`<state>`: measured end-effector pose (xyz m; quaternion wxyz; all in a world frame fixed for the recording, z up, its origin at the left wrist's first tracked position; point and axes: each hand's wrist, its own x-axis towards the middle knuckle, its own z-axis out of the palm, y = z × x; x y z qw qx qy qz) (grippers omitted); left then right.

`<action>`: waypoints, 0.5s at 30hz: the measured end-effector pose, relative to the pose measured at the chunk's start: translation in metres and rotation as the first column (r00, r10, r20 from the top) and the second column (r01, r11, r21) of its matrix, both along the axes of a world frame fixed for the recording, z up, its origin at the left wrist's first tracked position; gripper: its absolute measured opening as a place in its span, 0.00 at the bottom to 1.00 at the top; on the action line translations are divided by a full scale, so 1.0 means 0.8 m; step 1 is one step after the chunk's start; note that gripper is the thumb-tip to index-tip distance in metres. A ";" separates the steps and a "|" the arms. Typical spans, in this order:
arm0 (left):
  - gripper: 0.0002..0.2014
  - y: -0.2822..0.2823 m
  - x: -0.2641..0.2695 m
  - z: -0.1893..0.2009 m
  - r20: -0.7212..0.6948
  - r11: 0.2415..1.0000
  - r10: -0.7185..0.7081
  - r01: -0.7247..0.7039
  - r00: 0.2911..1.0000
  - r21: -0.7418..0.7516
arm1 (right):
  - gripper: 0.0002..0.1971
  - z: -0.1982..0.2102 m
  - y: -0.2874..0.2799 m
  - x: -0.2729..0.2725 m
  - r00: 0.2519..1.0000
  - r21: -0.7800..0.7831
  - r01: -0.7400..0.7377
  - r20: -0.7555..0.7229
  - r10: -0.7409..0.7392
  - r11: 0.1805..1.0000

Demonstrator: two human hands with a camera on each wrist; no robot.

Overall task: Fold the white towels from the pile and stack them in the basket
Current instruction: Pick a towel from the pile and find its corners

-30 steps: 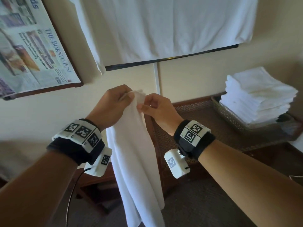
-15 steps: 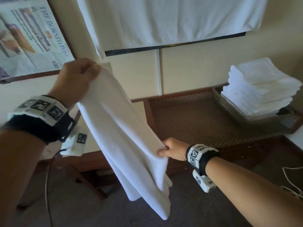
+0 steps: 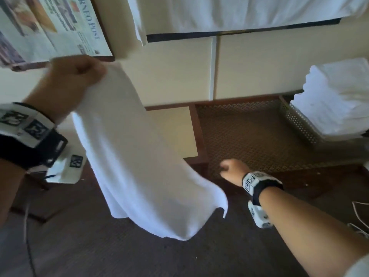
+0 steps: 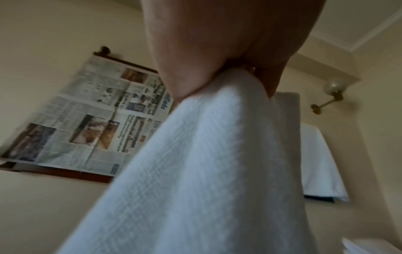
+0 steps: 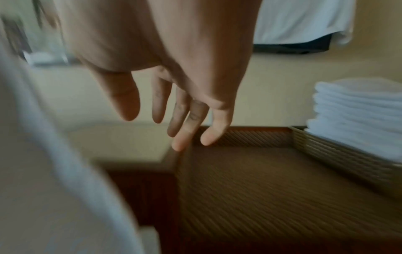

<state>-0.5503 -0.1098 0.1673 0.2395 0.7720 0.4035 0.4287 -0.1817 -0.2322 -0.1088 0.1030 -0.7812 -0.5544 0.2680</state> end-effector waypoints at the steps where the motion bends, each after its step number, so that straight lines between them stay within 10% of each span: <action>1: 0.08 -0.013 0.013 -0.007 -0.058 0.999 -0.032 0.029 0.998 -0.042 | 0.21 0.029 0.018 -0.026 0.991 0.118 -0.007 -0.133 0.023 0.993; 4: 0.13 -0.023 0.023 -0.043 -0.252 0.987 -0.156 0.142 0.955 -0.074 | 0.25 0.130 0.064 -0.112 0.834 0.367 -0.066 -0.491 0.253 0.928; 15: 0.09 0.029 -0.078 -0.051 -0.133 0.980 -0.190 0.181 0.973 -0.078 | 0.09 0.273 0.129 -0.295 0.755 0.680 -0.013 -0.474 0.454 0.733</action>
